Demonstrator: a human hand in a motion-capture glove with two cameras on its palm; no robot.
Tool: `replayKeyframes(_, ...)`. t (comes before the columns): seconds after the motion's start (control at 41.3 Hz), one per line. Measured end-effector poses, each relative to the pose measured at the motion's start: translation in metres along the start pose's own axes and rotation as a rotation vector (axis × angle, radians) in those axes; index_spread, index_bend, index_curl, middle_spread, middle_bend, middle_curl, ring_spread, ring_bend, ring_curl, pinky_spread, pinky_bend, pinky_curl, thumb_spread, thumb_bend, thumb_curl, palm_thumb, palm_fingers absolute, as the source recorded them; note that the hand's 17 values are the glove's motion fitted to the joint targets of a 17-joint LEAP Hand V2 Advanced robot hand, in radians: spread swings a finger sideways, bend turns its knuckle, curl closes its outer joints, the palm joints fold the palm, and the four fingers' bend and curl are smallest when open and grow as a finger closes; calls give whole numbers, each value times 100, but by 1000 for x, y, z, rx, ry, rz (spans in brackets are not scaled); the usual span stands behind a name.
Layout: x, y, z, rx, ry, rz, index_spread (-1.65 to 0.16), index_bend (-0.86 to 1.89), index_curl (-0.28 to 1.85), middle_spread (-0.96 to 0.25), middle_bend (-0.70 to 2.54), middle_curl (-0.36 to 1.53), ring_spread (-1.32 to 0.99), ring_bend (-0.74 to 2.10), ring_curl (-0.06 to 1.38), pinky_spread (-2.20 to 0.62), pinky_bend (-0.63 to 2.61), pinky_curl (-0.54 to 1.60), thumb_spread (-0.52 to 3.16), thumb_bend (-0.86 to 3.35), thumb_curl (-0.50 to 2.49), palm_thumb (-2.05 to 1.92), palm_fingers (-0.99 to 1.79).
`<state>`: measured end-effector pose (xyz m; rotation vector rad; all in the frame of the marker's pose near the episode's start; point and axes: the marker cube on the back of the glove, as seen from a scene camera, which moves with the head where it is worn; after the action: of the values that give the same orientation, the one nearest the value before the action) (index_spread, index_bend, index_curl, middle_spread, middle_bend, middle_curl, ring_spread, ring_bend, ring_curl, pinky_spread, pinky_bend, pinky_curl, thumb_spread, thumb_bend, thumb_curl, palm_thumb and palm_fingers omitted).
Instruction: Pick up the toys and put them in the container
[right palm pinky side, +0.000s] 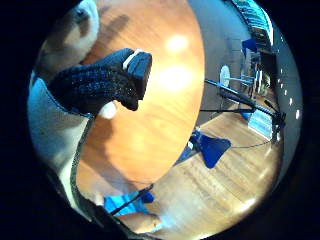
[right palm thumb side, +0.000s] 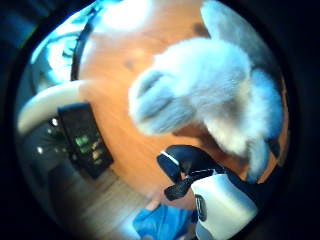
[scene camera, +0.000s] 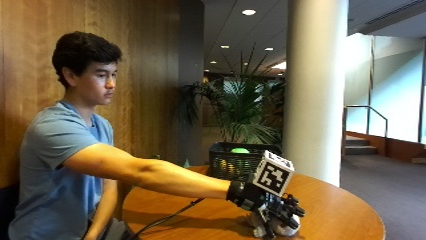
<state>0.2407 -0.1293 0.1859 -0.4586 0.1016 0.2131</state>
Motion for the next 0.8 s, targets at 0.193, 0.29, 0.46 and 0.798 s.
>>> replayKeyframes(0.193, 0, -21, 7, 35, 3, 8, -25, 1, 10, 11, 5, 18, 9, 24, 28, 6, 155, 41, 102, -1, 33, 12, -37)
replayKeyframes(0.29, 0, -29, 5, 60, 26, 0, -25, -2, 8, 11, 2, 15, 8, 43, 33, 4, 158, 41, 103, -1, 33, 15, -29)
replayKeyframes(0.46, 1, -37, 1, 60, -58, -58, -26, 1, 4, 12, 10, 13, -1, 96, 47, -15, 158, 41, 102, -2, 32, 15, -6)
replayKeyframes(0.798, -16, -20, 0, 244, -154, 19, -31, 26, 14, -7, 23, 19, -30, 116, 54, -35, 154, 40, 123, 30, 47, 67, 58)
